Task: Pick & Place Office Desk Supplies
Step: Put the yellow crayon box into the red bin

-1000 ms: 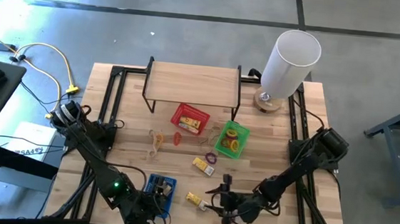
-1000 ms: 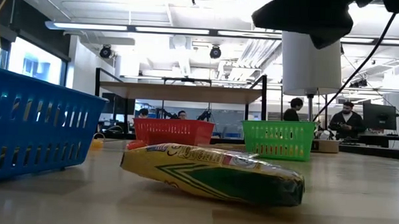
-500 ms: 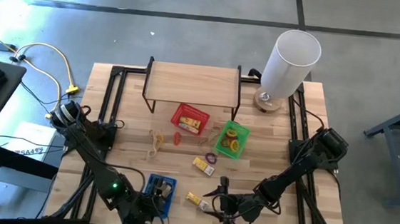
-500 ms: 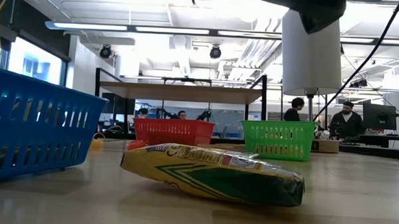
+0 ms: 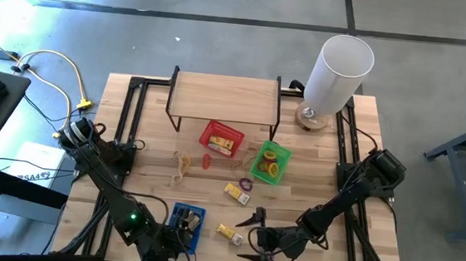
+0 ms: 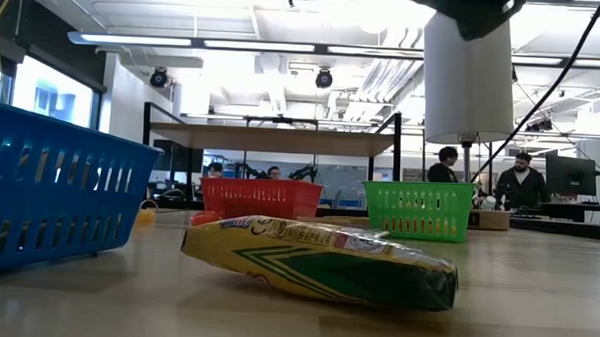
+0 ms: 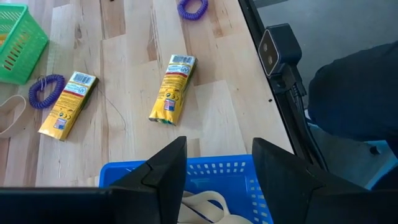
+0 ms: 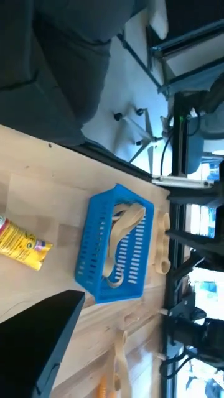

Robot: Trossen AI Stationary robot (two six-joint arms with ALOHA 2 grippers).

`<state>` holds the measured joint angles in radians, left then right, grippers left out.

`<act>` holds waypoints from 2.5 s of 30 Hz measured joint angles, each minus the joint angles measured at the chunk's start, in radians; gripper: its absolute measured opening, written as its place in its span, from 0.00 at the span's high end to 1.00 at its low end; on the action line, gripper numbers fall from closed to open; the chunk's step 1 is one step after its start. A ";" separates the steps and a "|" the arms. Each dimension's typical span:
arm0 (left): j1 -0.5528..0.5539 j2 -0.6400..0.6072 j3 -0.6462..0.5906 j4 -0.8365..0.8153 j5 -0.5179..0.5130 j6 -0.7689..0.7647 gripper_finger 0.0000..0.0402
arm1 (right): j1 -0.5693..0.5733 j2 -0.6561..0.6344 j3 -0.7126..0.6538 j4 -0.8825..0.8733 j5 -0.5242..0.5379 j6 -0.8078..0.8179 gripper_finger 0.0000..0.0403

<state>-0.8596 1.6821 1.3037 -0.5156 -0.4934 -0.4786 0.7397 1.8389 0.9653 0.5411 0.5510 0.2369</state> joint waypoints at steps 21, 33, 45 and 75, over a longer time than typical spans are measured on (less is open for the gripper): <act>-0.014 -0.004 0.000 0.001 -0.002 0.172 0.57 | 0.049 0.001 0.471 -0.827 0.170 0.328 0.09; -0.076 -0.004 0.000 0.000 -0.001 0.219 0.57 | -0.036 0.067 0.521 -0.769 0.025 0.272 0.12; -0.129 -0.004 0.000 0.000 -0.001 0.227 0.57 | -0.107 0.224 0.618 -0.874 -0.080 0.340 0.18; -0.129 -0.001 0.000 0.039 -0.001 0.213 0.57 | -0.155 0.392 0.606 -1.000 -0.182 0.513 0.24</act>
<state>-0.9889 1.6814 1.3041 -0.4767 -0.4942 -0.2657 0.5843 2.2311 1.5715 -0.4587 0.3693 0.7497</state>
